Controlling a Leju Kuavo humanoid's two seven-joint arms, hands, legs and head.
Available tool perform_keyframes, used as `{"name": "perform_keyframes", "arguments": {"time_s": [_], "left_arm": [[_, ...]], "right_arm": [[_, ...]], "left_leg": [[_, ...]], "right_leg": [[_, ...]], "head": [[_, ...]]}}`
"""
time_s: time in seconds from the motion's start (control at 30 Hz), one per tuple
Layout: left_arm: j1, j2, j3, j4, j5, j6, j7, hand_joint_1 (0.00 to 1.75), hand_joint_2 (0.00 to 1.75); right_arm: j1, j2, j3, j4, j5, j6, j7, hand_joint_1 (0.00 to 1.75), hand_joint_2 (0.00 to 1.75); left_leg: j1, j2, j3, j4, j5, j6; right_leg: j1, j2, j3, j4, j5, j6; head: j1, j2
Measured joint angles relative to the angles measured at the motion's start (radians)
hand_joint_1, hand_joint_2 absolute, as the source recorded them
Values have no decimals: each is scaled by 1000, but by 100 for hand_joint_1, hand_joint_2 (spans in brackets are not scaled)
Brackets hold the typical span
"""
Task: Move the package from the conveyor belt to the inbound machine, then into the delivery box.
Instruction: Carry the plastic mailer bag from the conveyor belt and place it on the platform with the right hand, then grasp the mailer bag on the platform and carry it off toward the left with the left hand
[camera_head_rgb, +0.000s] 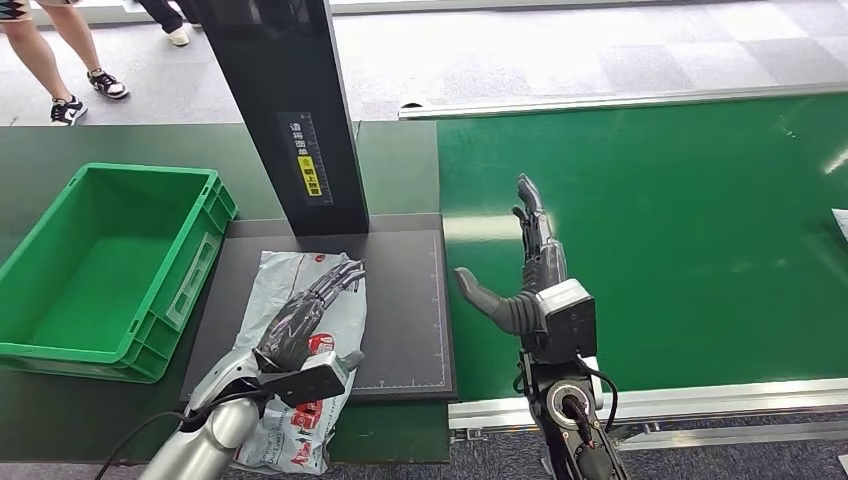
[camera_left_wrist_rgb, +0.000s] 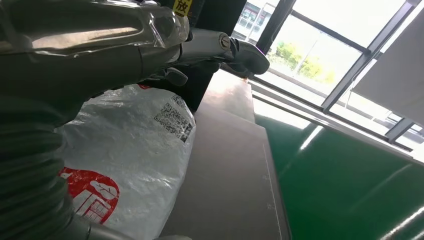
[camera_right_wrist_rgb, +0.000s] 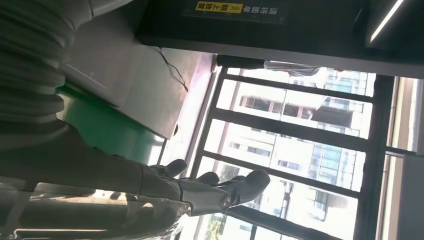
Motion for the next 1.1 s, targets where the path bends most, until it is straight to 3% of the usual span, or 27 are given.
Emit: {"name": "perform_keyframes", "arguments": {"time_s": [0.57, 0.7, 0.93, 1.1], "left_arm": [[-16, 12, -22, 45, -5, 3, 2, 0, 175], [-33, 14, -38, 65, -94, 44, 50, 0, 175], [-163, 13, -93, 252, -372, 142, 225, 0, 175], [-298, 10, -122, 442, -452, 95, 261, 0, 175]], "right_arm": [[10, -7, -6, -20, 2, 0, -1, 0, 175], [23, -7, -7, -38, 21, -3, -9, 0, 175], [50, -7, -8, -89, 43, -7, -15, 0, 175], [48, -8, -4, -88, 7, -11, -51, 0, 175]], "left_leg": [[0, 0, 0, 0, 0, 0], [0, 0, 0, 0, 0, 0], [0, 0, 0, 0, 0, 0], [0, -3, 6, -1, 0, 0]], "right_leg": [[0, 0, 0, 0, 0, 0], [0, 0, 0, 0, 0, 0], [0, 0, 1, 0, 0, 0], [0, -2, 9, 0, 0, 0]], "head": [[0, 0], [0, 0], [0, 0], [0, 0]]}}
